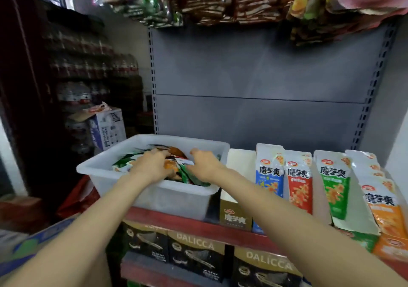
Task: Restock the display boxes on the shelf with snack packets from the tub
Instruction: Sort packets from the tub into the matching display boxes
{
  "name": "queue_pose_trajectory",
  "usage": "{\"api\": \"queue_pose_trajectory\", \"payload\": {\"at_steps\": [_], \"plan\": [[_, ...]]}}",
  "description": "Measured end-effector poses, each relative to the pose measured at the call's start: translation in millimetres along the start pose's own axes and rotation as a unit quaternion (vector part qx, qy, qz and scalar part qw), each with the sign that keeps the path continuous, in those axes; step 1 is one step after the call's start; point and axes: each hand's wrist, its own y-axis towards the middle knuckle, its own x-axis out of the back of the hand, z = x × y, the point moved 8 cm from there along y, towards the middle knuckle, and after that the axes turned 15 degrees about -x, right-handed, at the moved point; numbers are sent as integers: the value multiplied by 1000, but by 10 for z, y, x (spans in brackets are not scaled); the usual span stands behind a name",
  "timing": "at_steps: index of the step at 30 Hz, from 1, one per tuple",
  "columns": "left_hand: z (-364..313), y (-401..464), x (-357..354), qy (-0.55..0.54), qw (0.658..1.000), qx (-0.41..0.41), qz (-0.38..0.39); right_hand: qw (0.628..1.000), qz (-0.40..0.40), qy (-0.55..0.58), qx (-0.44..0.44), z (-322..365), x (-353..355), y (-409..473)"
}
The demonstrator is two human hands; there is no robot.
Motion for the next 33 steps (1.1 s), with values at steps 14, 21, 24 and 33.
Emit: {"api": "queue_pose_trajectory", "payload": {"at_steps": [14, 21, 24, 33], "plan": [[141, 17, 194, -149, 985, 17, -81, 961, -24, 272, -47, -49, 295, 140], [-780, -15, 349, -497, 848, -110, -151, 849, -31, 528, 12, -544, 654, -329], [-1244, 58, 388, -490, 846, -150, -146, 872, -85, 481, 25, -834, 919, -578], [-2720, 437, 145, -486, 841, -213, -109, 896, -254, 354, -82, -2320, 1744, -1102]]}}
